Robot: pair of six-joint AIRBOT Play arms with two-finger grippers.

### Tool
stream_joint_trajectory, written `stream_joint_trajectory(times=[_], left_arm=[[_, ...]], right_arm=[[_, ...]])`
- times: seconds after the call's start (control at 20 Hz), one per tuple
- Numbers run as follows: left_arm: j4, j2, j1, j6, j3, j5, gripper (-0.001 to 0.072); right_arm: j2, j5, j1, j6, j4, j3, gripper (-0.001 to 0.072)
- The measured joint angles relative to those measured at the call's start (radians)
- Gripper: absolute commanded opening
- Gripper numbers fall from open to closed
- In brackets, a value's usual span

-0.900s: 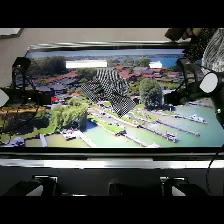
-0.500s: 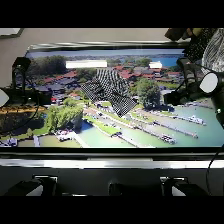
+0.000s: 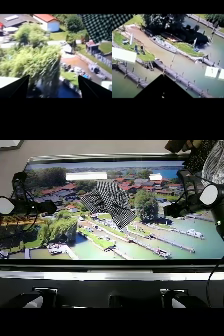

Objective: Fold the clothes and pants, and hang the long-sleeved shirts on hangers.

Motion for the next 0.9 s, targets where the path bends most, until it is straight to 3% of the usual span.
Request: stream_joint_trajectory(times=[0.3,0.45,0.65,0.7,0.75,0.8,0.85,0.9], left_arm=[[-0.694,-0.355,0.088,0.315,0.066,0.177,0.0720],[-0.863,-0.535,0.068,0.400,0.169,0.199,0.0720],[-0.949,-0.707,0.021,0.443,0.308,0.210,0.0708],[-0.959,-0.737,0.009,0.446,0.333,0.211,0.0512],[-0.967,-0.763,-0.002,0.449,0.353,0.217,0.0093],[-0.971,-0.781,-0.012,0.452,0.366,0.216,0.0022],[-0.976,-0.796,-0.019,0.454,0.377,0.212,0.0021],[-0.978,-0.806,-0.024,0.459,0.385,0.208,0.0021]], right_arm=[[0.000,0.000,0.000,0.000,0.000,0.000,0.0028],[0.000,0.000,0.000,0.000,0.000,0.000,0.0028],[0.000,0.000,0.000,0.001,0.000,0.000,0.0028],[0.000,0.000,0.000,0.001,0.001,0.000,0.0028],[0.000,0.000,0.000,0.001,0.001,0.000,0.0028],[0.000,0.000,0.000,0.001,0.002,0.000,0.0028],[0.000,0.000,0.000,0.002,0.002,0.000,0.0033],[0.000,0.000,0.000,0.004,0.002,0.000,0.0087]])
